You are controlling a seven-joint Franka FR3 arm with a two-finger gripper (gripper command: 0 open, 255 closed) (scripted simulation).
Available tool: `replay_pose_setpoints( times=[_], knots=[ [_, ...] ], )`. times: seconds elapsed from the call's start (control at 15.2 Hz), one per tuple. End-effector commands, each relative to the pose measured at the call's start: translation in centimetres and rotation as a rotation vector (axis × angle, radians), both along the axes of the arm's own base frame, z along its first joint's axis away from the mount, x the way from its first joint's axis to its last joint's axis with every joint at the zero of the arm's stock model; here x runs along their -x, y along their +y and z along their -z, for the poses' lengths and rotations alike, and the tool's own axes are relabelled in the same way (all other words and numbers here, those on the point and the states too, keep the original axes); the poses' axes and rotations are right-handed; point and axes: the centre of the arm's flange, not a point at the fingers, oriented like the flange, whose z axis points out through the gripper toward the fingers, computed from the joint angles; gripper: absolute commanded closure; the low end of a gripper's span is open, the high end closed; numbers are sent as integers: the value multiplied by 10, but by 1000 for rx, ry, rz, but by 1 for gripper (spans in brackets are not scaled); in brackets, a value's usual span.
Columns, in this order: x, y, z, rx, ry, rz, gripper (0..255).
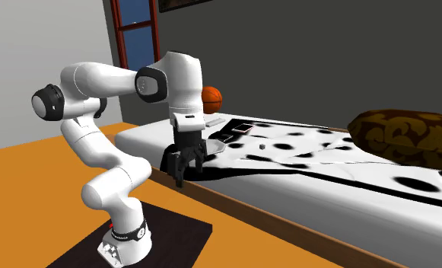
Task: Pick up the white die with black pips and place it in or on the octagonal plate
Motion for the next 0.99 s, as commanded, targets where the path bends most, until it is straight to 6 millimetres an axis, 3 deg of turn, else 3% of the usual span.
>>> replay_pose_setpoints(
  times=[0.0,0.92],
  knots=[
    [0,0,0,0,0,0,0],
    [-70,170,-1,-7,7,-116,0]
  ],
)
